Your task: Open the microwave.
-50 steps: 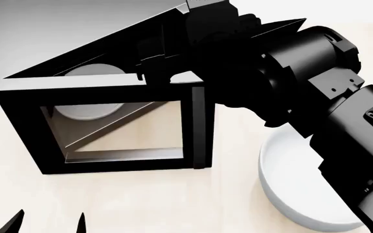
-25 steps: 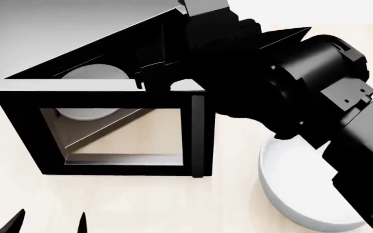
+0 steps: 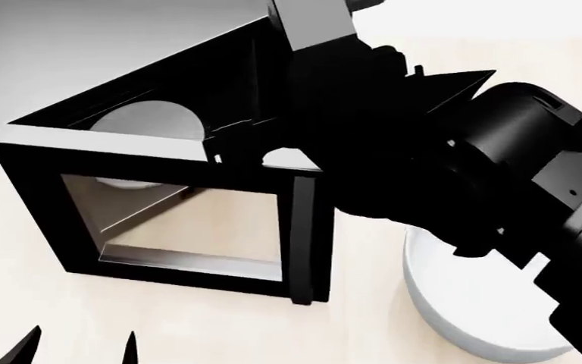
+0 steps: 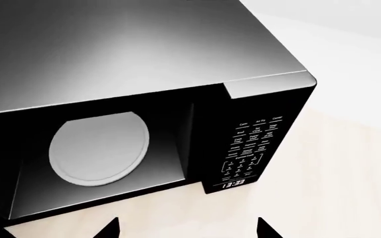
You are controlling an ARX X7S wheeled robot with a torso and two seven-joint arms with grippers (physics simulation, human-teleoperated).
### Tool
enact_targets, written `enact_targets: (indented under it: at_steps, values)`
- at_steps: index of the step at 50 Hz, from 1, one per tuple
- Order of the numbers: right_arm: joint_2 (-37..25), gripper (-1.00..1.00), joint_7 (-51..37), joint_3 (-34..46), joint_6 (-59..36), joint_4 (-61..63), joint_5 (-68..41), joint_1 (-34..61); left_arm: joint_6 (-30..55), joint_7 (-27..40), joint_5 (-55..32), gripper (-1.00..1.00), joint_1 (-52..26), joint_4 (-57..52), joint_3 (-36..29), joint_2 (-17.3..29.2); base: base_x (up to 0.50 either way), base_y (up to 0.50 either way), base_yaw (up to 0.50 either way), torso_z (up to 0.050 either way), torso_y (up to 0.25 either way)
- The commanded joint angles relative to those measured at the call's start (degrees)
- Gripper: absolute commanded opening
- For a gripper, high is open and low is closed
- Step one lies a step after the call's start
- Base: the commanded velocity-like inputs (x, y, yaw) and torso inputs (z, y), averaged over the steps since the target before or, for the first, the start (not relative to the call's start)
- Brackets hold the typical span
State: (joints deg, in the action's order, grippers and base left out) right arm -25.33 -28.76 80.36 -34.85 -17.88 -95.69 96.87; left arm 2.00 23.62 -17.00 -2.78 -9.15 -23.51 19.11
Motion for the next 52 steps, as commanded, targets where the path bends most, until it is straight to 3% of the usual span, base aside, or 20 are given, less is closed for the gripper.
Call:
enact_targets:
  at_steps: [1,52]
  values:
    - [-2.04,1.0,-1.91,1.47,0.18,6.2,-3.4,-2.37,-0.01,0.15,-0.01,1.0,-0.1,0.03,-0.21,0.06,0.0,0.0,0.0,0.0,0.0]
    - [-8.35,1.0,-14.22,-0.82,-2.08,30.25,-9.04,-0.84,1.22,1.07,-0.11,1.0,-0.69,-1.74,-1.42,0.41,0.0,0.0,0.0,0.0,-0.001]
